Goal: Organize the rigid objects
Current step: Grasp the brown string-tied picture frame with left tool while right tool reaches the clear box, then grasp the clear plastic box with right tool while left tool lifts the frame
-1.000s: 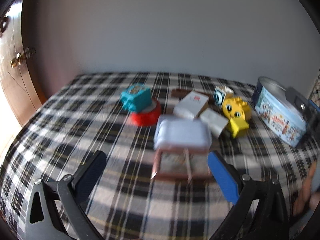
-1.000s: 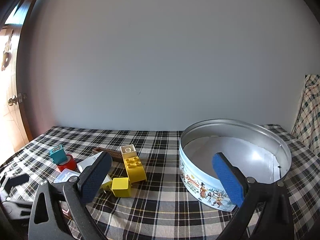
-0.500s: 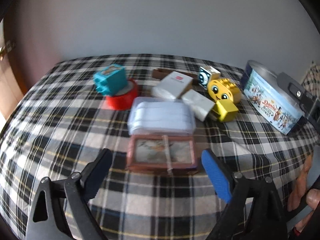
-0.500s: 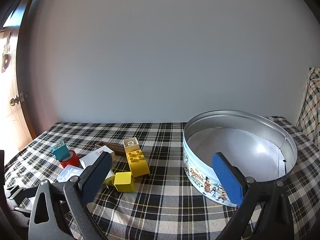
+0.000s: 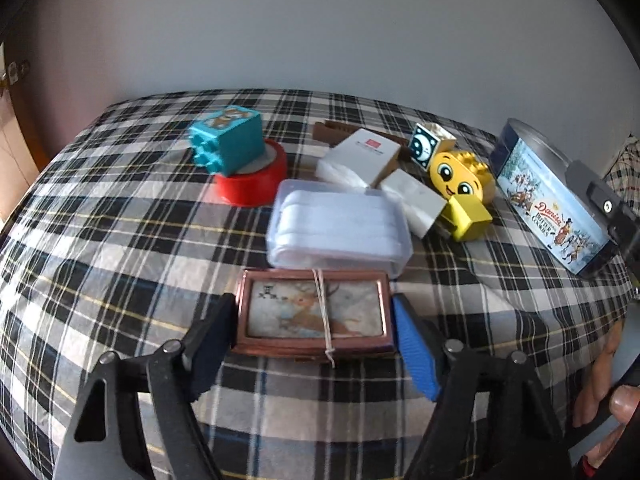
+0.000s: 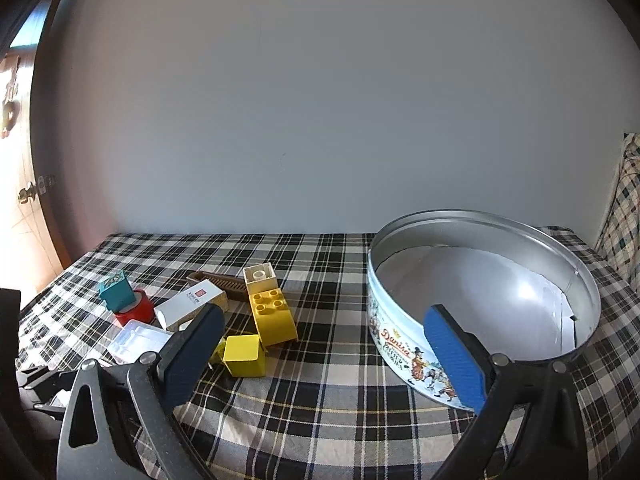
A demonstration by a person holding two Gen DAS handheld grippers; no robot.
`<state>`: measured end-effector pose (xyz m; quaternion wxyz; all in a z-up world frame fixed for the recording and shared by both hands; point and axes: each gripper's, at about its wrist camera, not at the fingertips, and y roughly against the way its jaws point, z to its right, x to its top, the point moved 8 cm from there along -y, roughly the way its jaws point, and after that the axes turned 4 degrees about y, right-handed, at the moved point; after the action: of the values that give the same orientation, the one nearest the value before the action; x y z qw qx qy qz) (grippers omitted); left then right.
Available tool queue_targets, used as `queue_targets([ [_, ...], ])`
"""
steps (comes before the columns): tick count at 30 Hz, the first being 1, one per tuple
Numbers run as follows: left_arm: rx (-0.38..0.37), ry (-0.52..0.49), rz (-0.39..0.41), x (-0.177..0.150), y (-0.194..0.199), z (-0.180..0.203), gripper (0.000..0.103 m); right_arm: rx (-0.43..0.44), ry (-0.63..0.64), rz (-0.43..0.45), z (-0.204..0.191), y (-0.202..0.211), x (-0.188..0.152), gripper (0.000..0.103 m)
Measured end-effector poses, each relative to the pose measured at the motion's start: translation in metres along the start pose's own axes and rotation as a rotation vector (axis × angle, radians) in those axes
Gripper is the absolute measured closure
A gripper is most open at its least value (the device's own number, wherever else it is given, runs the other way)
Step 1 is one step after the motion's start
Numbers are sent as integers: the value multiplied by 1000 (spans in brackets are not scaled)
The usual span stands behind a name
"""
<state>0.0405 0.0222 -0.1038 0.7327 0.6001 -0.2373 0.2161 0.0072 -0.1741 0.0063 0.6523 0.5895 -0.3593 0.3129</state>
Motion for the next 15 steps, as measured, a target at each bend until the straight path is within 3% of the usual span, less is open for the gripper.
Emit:
queue_targets([
  [8,10,19,70,0,21,-19,26,0,37,-66,-4,-15,-9,2],
  [10,14,23,86,2,26,-25,26,20,45,-110,-7,-22,-15,10],
  [12,8,43,99,5,30,-32,26,68,48,-139,-15,-27,-19,26],
  [15,24,58,124,9,37,-44,26,171,32,-146,-29,-25,-22,30],
])
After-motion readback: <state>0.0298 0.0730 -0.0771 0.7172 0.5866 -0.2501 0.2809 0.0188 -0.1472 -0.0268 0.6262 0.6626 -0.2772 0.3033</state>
